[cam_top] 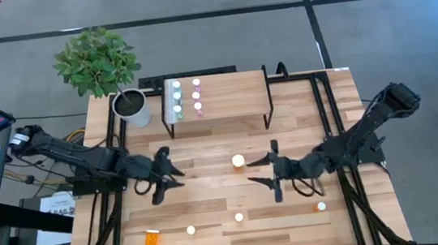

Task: Pick and place medicine bottles onto shelf by color
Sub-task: Put the left small orange pill bottle on the shelf

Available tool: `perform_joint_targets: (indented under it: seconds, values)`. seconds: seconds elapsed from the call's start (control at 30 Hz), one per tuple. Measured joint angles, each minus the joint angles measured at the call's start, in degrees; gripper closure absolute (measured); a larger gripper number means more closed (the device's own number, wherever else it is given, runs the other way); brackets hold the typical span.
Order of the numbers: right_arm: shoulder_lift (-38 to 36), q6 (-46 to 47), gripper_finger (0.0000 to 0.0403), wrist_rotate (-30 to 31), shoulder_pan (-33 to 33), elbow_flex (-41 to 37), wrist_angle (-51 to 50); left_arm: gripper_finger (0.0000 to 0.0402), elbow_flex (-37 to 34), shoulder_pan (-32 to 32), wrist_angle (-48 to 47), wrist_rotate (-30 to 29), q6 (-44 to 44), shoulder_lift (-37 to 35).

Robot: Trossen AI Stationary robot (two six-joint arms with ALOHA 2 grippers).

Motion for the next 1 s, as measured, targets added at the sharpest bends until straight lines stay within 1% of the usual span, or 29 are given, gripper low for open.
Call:
perform_joint_targets:
  seconds: [0.07, 0.17, 0.27, 0.33, 0.43, 0.5, 0.63, 0.73, 0.8, 0.87, 1.0]
  values:
    - [-0.6, -1.8, 0.0199, 2.7, 1.9, 0.1, 1.8, 0.0260, 1.8, -2.5, -1.9, 0.2, -0.9, 3.1]
    - [-1.2, -2.9, 0.0199, 7.1, 4.2, 0.1, 1.4, 0.0260, 2.4, -6.4, -1.9, 2.4, -3.6, 7.3]
    - [-1.9, -2.9, 0.0200, 8.5, 5.4, 0.1, 1.7, 0.0258, 2.4, -11.0, -0.6, 2.3, -7.8, 10.4]
    - [-2.0, -2.9, 0.0200, 8.5, 5.5, 0.1, 1.7, 0.0253, 2.5, -14.5, 0.4, 0.3, -9.2, 12.2]
    - [-2.0, -2.9, 0.0199, 8.5, 5.5, 0.1, 1.8, 0.0234, 2.5, -19.6, 1.0, -4.9, -10.7, 14.4]
    - [-2.0, -2.8, 0.0200, 8.5, 5.4, 0.1, 1.9, 0.0215, 2.5, -22.3, 1.0, -8.2, -12.4, 16.1]
    - [-2.0, -2.8, 0.0202, 8.4, 4.7, 0.1, 2.4, 0.0166, 2.5, -26.8, 4.4, -11.8, -14.9, 20.7]
    - [-2.0, -2.8, 0.0202, 8.4, 4.2, 0.1, 2.5, 0.0134, 2.5, -28.9, 8.6, -13.1, -14.8, 25.0]
    - [-2.0, -2.8, 0.0202, 8.4, 3.8, 0.1, 2.5, 0.0119, 2.5, -29.4, 11.9, -13.6, -14.7, 27.7]
    - [-2.0, -2.4, 0.0202, 8.4, 3.7, 0.1, 2.5, 0.0111, 2.5, -29.6, 14.2, -13.5, -15.0, 30.5]
    - [-2.0, -2.4, 0.0204, 8.4, 3.8, 0.1, 2.5, 0.0107, 2.5, -29.6, 17.5, -13.3, -17.2, 36.0]
